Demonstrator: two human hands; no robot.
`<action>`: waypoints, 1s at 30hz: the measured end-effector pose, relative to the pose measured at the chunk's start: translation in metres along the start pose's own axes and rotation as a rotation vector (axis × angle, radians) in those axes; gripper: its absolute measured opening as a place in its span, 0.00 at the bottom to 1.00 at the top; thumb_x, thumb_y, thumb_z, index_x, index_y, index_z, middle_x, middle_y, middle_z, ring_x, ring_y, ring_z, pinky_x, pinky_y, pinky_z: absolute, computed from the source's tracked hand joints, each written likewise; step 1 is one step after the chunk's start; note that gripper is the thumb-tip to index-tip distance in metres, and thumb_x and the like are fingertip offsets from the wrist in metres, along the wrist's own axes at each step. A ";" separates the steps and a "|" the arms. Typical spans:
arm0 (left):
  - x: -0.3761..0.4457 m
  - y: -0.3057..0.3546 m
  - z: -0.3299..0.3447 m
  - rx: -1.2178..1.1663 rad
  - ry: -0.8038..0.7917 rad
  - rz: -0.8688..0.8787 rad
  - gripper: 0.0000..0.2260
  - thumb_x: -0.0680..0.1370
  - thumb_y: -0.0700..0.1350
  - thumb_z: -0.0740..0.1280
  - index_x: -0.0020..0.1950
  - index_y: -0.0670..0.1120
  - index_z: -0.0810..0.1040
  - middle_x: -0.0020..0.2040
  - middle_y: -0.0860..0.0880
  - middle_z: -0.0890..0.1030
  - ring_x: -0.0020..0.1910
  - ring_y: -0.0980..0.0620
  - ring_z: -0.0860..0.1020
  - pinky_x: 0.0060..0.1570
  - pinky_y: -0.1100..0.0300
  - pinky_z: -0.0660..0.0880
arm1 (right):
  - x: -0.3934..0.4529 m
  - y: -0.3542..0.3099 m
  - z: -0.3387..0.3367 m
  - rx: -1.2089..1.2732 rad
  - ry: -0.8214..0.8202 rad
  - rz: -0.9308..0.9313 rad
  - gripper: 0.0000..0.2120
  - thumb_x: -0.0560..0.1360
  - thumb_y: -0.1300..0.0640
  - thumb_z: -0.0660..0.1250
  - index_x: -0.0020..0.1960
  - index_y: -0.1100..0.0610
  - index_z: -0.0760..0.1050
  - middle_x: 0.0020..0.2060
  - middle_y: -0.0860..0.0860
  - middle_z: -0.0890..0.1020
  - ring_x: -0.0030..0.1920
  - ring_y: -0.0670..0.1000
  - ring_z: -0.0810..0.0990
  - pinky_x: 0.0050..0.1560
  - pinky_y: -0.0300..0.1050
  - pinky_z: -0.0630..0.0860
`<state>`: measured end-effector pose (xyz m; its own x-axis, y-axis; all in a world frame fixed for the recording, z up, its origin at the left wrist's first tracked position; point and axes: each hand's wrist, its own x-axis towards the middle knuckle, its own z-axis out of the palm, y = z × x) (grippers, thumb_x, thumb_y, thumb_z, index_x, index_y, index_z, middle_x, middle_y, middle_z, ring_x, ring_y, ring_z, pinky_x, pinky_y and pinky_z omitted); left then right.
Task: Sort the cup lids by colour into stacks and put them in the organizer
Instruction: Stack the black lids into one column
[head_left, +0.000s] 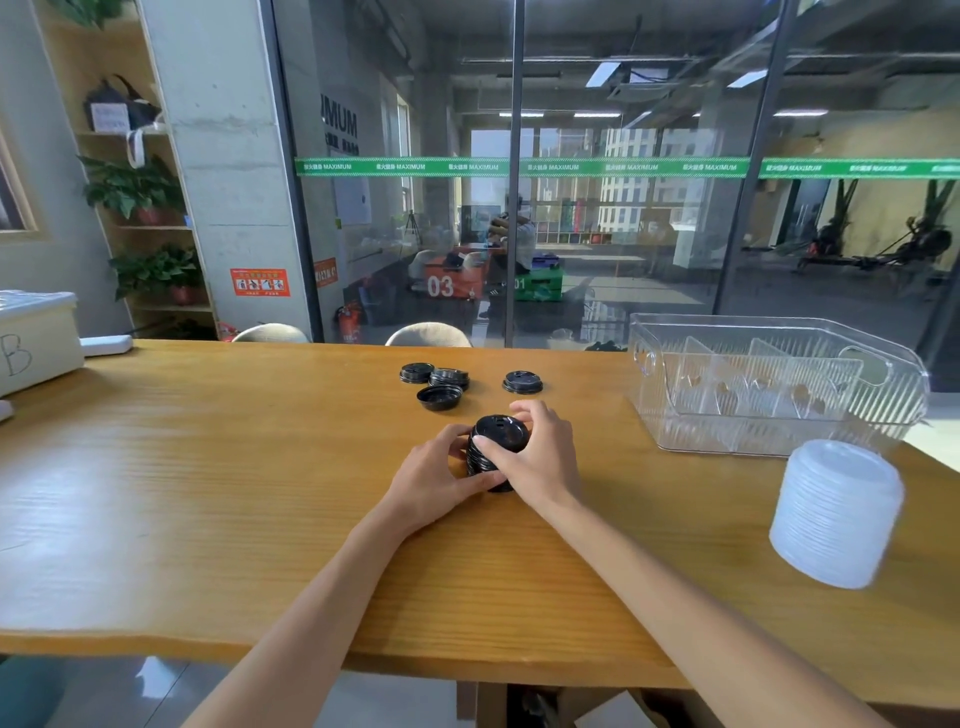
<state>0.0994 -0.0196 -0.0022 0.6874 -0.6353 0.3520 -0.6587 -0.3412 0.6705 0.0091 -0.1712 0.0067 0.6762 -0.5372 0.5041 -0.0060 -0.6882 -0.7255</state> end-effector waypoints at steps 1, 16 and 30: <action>0.000 -0.001 0.000 0.001 -0.001 0.003 0.37 0.73 0.62 0.80 0.78 0.51 0.72 0.64 0.53 0.84 0.63 0.56 0.81 0.65 0.49 0.79 | -0.002 0.000 0.002 -0.001 0.002 0.005 0.30 0.72 0.41 0.79 0.68 0.50 0.74 0.58 0.46 0.79 0.64 0.48 0.71 0.56 0.40 0.69; 0.001 -0.003 0.000 0.032 -0.005 0.061 0.42 0.73 0.64 0.79 0.82 0.58 0.65 0.62 0.54 0.84 0.62 0.56 0.81 0.62 0.51 0.79 | 0.003 -0.008 0.006 -0.118 0.028 0.009 0.33 0.71 0.40 0.79 0.70 0.52 0.72 0.62 0.48 0.78 0.63 0.50 0.69 0.55 0.42 0.71; 0.004 -0.006 0.002 -0.009 0.008 0.028 0.36 0.73 0.58 0.82 0.79 0.60 0.74 0.57 0.60 0.85 0.58 0.63 0.82 0.60 0.48 0.82 | -0.003 -0.001 0.004 -0.190 0.028 -0.020 0.33 0.71 0.32 0.75 0.66 0.51 0.73 0.59 0.45 0.78 0.63 0.48 0.71 0.55 0.49 0.79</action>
<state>0.1055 -0.0216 -0.0062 0.6712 -0.6387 0.3761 -0.6750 -0.3169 0.6663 0.0096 -0.1671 0.0041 0.6572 -0.5335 0.5324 -0.1334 -0.7775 -0.6145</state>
